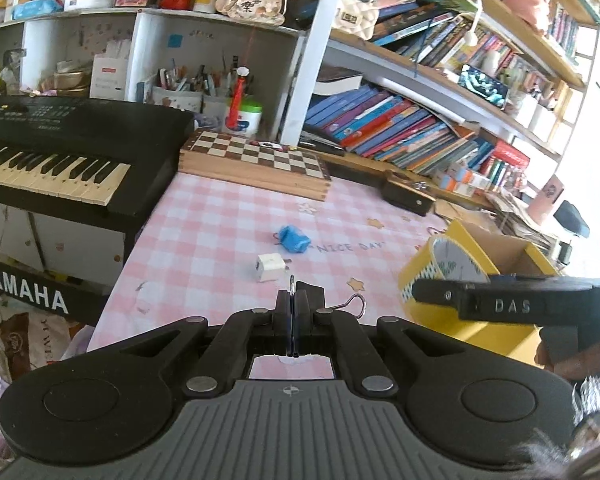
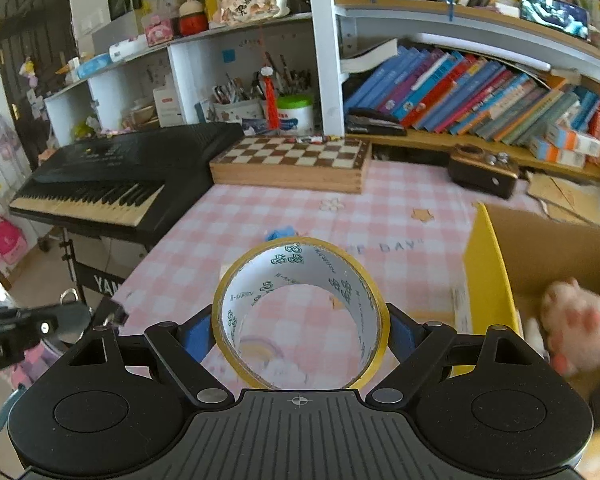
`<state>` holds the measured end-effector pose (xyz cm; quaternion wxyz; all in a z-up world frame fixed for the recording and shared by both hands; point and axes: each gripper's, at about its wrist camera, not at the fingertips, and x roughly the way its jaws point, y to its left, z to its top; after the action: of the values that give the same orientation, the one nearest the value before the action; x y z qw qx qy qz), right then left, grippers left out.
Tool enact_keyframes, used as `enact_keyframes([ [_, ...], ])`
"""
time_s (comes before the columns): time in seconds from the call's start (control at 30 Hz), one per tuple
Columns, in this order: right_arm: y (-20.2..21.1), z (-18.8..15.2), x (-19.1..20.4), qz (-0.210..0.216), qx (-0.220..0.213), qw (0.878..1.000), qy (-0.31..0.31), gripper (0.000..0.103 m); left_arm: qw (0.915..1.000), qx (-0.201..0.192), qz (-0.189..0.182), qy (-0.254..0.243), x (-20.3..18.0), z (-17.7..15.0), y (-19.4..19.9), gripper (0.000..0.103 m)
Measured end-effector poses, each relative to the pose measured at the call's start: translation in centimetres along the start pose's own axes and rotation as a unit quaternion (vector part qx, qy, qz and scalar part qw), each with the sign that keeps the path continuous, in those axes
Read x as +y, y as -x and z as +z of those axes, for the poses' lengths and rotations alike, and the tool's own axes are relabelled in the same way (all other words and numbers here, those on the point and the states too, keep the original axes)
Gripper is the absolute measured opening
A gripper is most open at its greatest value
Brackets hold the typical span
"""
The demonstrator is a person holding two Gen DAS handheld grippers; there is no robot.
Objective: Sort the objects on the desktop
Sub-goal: 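Lift the binder clip and tape roll and carry both toward the yellow box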
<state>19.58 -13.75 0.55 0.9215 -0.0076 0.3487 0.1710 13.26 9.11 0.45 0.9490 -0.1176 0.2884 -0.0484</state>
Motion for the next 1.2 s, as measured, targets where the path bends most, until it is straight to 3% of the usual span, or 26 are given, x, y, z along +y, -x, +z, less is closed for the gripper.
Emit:
enact_keyframes([
  [0.33,4.6,-4.8,1.5,-0.010,0.014,0.999,-0.033,0.086,0.9994,0.008,-0.032,-0.005,0.0,-2.8,4.1,0.001],
  [0.67,8.3,-9.3,2.1,-0.037,0.022,0.996,-0.075,0.086,0.9959,0.030,-0.074,-0.042,-1.3,-5.0,6.7,0.001],
  [1.2,12.4,-13.2,-0.4,-0.100,0.024,0.985,-0.136,0.086,0.9817,0.062,-0.154,-0.093,-5.8,-6.8,6.5,0.001],
])
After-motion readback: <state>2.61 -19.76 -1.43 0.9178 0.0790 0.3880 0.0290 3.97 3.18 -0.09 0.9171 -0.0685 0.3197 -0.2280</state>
